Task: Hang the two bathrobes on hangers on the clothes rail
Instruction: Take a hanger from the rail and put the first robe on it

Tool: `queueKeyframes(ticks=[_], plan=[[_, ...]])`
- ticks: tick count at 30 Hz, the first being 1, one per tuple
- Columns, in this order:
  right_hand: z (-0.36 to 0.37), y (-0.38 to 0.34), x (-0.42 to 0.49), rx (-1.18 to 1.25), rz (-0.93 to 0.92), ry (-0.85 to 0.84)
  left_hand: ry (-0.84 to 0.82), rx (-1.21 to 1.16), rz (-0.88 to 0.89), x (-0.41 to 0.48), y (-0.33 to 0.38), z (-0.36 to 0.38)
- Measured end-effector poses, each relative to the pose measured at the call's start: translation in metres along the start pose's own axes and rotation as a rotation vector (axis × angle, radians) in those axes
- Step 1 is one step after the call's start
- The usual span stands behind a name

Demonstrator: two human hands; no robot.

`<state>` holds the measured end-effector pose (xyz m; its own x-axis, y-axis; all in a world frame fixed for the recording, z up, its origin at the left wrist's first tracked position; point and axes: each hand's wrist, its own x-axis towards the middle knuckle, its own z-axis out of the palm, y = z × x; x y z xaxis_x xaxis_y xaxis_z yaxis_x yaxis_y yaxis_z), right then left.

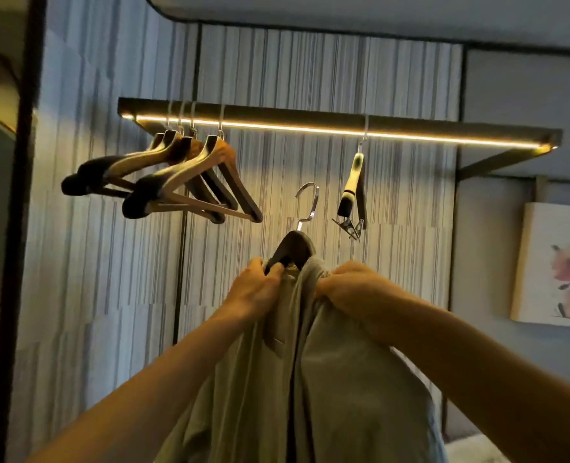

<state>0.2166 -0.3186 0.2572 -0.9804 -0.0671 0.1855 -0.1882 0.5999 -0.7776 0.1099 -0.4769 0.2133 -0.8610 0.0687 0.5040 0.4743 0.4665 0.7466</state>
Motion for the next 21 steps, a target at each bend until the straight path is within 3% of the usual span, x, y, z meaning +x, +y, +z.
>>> queueKeyframes(ticks=[4, 8, 10, 14, 19, 21], plan=[[-0.005, -0.041, 0.028, -0.119, -0.147, 0.098, -0.224, -0.508, 0.117, 0.012, 0.032, 0.002], [-0.014, -0.093, 0.054, -0.350, -0.255, 0.240, -0.275, -0.747, 0.197, 0.059, 0.051, -0.020], [-0.022, -0.120, 0.070, -0.532, -0.314, 0.339, -0.252, -0.752, 0.235, 0.082, 0.062, -0.034], [-0.039, -0.159, 0.110, -0.544, -0.298, 0.478, -0.131, -0.654, 0.266, 0.128, 0.081, -0.051], [-0.049, -0.176, 0.158, -0.435, -0.179, 0.510, -0.134, -0.669, 0.138, 0.165, 0.086, -0.052], [-0.048, -0.175, 0.172, -0.559, -0.116, 0.456, -0.179, -0.672, 0.142, 0.177, 0.078, -0.049]])
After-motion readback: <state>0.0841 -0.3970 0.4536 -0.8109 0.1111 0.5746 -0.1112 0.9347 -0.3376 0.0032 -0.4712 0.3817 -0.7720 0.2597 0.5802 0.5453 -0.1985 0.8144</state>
